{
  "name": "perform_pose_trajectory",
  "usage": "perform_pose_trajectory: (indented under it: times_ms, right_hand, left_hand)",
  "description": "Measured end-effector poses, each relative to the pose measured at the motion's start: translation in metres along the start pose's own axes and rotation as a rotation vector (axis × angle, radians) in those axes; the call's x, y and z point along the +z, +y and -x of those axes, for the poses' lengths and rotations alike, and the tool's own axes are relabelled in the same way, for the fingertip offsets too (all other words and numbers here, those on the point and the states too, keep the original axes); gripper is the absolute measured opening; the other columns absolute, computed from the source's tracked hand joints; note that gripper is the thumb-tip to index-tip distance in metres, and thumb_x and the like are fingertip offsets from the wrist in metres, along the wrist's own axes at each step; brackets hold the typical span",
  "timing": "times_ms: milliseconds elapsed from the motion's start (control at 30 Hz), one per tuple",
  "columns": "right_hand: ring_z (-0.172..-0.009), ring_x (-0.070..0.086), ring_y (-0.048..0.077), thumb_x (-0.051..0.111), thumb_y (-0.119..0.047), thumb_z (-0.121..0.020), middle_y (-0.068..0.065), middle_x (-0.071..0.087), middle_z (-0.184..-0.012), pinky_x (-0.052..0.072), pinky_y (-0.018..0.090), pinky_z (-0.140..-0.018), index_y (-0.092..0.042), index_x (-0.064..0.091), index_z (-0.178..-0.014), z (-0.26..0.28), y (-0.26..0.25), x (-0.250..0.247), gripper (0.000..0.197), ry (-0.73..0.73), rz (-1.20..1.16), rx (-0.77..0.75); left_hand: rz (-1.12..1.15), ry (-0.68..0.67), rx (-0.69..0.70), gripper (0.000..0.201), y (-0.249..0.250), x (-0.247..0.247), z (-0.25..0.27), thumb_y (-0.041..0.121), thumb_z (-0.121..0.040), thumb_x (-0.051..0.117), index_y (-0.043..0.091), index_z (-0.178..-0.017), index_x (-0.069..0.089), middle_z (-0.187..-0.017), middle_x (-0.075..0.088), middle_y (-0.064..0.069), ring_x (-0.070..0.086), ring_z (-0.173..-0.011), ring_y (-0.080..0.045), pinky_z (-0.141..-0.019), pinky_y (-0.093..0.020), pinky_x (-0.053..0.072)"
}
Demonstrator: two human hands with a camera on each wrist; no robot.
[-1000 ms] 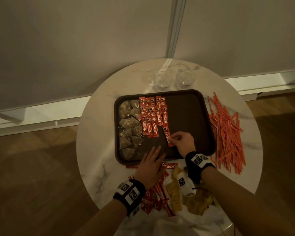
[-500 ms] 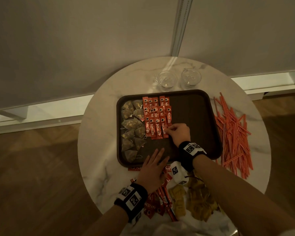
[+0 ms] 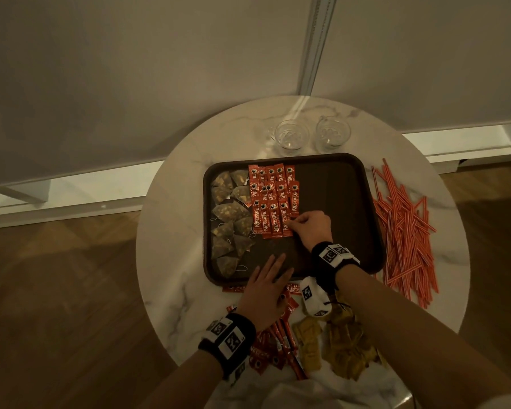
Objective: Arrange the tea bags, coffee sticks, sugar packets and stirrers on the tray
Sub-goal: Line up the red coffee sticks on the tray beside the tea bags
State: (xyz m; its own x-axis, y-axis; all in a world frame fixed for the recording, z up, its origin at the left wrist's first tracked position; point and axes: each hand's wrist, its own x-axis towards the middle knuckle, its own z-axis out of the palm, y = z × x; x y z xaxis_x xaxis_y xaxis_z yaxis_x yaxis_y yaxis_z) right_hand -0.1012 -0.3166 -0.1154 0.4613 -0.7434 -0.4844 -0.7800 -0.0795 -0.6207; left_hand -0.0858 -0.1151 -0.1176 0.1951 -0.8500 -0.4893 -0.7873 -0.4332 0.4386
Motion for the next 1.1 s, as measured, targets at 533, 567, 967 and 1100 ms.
perform_pose_trajectory:
  times_ms: [533, 567, 967, 1100]
  right_hand:
    - [-0.149, 0.014, 0.025, 0.049, -0.036, -0.099, 0.002, 0.021, -0.161, 0.012, 0.043, -0.122, -0.023, 0.027, -0.154, 0.119, 0.051, -0.009, 0.061, -0.293, 0.661, -0.412]
    - [-0.151, 0.007, 0.027, 0.047, -0.039, -0.100, 0.004, 0.015, -0.164, 0.007, 0.047, -0.123, -0.022, 0.018, -0.157, 0.125, 0.054, -0.006, 0.066, -0.318, 0.743, -0.418]
    - [-0.149, 0.016, 0.031, 0.051, -0.033, -0.097, 0.009, 0.035, -0.155, 0.008, 0.052, -0.122, -0.009, 0.018, -0.154, 0.126, 0.030, 0.002, 0.070, -0.295, 0.815, -0.384]
    - [-0.147, 0.019, 0.032, 0.054, -0.035, -0.095, 0.011, 0.038, -0.151, 0.011, 0.052, -0.122, -0.009, 0.023, -0.152, 0.127, 0.027, 0.004, 0.069, -0.298, 0.807, -0.371]
  left_hand:
    - [0.580, 0.490, -0.188, 0.021, -0.042, -0.016, 0.075, 0.015, -0.098, 0.055, 0.024, -0.105, 0.072, -0.105, 0.070, 0.011, 0.061, -0.092, 0.004, -0.081, -0.014, 0.049]
    - [0.581, 0.506, -0.242, 0.021, -0.048, -0.012, 0.083, 0.013, -0.098, 0.056, 0.023, -0.104, 0.073, -0.103, 0.070, 0.012, 0.059, -0.088, 0.005, -0.077, -0.010, 0.045]
    - [0.447, 0.459, -0.399, 0.024, -0.054, 0.028, 0.104, 0.023, -0.094, 0.062, 0.018, -0.117, 0.064, -0.111, 0.058, 0.004, 0.056, -0.101, -0.012, -0.081, -0.021, 0.043]
    - [0.308, 0.399, -0.418, 0.016, -0.052, 0.026, 0.095, 0.028, -0.088, 0.066, 0.023, -0.102, 0.060, -0.105, 0.051, 0.006, 0.052, -0.097, -0.014, -0.076, -0.030, 0.048]
